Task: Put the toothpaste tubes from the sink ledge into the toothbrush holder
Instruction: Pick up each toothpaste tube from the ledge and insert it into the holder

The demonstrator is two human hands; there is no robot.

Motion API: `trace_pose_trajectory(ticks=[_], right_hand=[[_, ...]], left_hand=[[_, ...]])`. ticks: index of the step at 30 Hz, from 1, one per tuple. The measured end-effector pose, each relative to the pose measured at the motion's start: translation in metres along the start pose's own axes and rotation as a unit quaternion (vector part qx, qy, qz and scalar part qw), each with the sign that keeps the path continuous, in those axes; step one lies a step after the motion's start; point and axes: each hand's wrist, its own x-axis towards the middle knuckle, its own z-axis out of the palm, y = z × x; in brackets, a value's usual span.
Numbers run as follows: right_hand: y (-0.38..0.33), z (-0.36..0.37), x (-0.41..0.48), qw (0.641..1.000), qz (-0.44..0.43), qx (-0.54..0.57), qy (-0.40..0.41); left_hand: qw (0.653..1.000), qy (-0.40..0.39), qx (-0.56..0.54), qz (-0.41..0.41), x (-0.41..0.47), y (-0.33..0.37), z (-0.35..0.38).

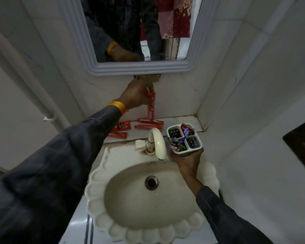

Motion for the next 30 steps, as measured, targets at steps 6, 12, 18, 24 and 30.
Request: trace_pose_trajectory(ticks=[6,12,18,24,30], right_hand=[[-0.002,-0.007,0.005,1.0,0.0,0.005,-0.018],[0.002,-0.011,0.01,0.999,0.002,0.02,-0.032],[0.002,-0.013,0.011,0.999,0.004,0.021,-0.04],[0.001,-0.016,0.012,0.999,0.001,-0.002,-0.042],[-0.002,-0.012,0.011,1.0,-0.001,-0.009,-0.025]], left_hand=[[0.995,-0.022,-0.023,0.096,0.014,0.068,0.043],[0.993,-0.05,-0.052,0.088,0.022,0.085,0.078],[0.991,-0.089,-0.026,0.093,0.024,0.085,0.103],[0.99,-0.113,-0.013,0.085,0.022,0.073,0.116],[0.998,-0.061,0.001,-0.031,-0.002,0.001,0.092]])
